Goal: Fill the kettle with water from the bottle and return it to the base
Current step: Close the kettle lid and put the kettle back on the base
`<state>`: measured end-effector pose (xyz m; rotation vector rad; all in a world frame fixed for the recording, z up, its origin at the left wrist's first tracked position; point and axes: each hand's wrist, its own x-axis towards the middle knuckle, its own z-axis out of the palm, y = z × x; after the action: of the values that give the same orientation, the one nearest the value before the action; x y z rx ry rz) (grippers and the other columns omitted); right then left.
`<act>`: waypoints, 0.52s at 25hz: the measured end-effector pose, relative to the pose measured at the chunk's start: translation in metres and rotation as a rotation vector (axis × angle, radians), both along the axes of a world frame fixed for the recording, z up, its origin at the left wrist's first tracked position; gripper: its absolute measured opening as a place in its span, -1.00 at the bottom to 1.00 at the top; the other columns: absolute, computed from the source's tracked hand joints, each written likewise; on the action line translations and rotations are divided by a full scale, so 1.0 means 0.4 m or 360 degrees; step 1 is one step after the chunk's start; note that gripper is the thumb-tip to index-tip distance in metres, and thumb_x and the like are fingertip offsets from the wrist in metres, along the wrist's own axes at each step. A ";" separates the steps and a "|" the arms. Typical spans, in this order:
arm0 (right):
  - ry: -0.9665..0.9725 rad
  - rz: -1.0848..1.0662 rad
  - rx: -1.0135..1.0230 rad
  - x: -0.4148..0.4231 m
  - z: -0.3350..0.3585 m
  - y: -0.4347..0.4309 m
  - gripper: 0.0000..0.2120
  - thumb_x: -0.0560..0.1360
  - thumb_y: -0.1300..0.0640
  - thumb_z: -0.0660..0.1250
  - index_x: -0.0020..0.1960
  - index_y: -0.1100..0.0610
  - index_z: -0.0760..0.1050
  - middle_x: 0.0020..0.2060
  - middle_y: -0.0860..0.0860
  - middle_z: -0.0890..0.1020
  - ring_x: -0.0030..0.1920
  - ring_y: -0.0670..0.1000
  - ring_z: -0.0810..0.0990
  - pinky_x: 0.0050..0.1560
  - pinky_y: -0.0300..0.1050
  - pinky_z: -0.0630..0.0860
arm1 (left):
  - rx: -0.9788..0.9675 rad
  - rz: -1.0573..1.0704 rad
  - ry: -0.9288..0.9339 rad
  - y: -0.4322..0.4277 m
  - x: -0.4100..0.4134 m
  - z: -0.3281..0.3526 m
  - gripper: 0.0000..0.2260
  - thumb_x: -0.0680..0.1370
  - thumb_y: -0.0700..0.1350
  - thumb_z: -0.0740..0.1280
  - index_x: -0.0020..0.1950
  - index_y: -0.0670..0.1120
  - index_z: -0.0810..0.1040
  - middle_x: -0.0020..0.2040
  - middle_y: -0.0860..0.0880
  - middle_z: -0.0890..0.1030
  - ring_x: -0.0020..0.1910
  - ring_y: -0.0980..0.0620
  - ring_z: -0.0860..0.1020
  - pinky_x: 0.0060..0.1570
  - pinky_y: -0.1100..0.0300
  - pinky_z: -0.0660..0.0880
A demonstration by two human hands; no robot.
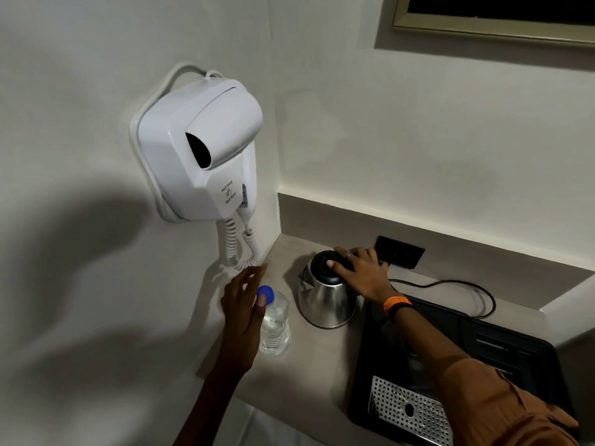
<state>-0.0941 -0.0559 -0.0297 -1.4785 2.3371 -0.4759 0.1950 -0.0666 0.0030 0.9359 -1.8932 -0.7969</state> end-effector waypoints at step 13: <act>-0.0023 -0.0070 -0.0177 -0.100 0.010 0.122 -0.58 0.46 0.34 0.34 0.29 0.10 0.53 0.14 0.14 0.58 0.13 0.21 0.61 0.13 0.05 0.56 | 0.0995 0.0020 0.0058 0.034 -0.399 -0.127 0.21 0.24 -0.18 0.68 0.62 -0.15 -0.12 0.63 -0.20 0.04 0.63 -0.13 0.05 0.52 0.16 0.11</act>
<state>-0.1342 -0.0069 -0.0257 -1.4695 2.3708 -0.6356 0.0355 -0.0529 -0.0478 1.2884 -1.6216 -1.4302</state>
